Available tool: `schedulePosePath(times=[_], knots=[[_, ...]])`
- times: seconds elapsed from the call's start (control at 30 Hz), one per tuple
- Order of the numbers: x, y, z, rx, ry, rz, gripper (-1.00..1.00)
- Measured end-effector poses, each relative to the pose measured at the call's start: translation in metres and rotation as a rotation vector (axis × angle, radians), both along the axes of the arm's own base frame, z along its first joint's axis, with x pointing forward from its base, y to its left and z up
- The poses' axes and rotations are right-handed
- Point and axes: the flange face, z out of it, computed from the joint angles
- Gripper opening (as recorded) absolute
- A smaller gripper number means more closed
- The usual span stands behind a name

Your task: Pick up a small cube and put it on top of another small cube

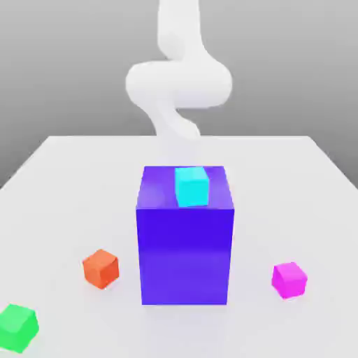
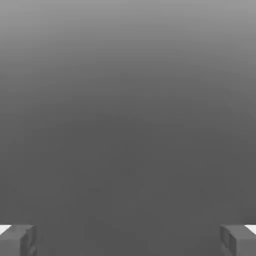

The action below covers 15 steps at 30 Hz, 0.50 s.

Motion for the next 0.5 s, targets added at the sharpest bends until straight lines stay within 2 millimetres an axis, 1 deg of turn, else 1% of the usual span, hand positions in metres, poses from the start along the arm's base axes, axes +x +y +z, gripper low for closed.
schedulePosePath(times=[0.1,0.17,0.23,0.3,0.37,0.43,0.5], knots=[[0.033,0.033,-0.066,-0.024,0.100,0.025,0.00],[0.048,0.053,-0.109,-0.038,0.163,0.044,0.00],[0.057,0.073,-0.154,-0.051,0.225,0.065,0.00],[0.060,0.093,-0.199,-0.063,0.287,0.087,0.00],[0.059,0.111,-0.243,-0.074,0.349,0.112,0.00],[0.052,0.129,-0.287,-0.083,0.411,0.138,0.00],[0.040,0.146,-0.329,-0.091,0.473,0.165,0.00]])
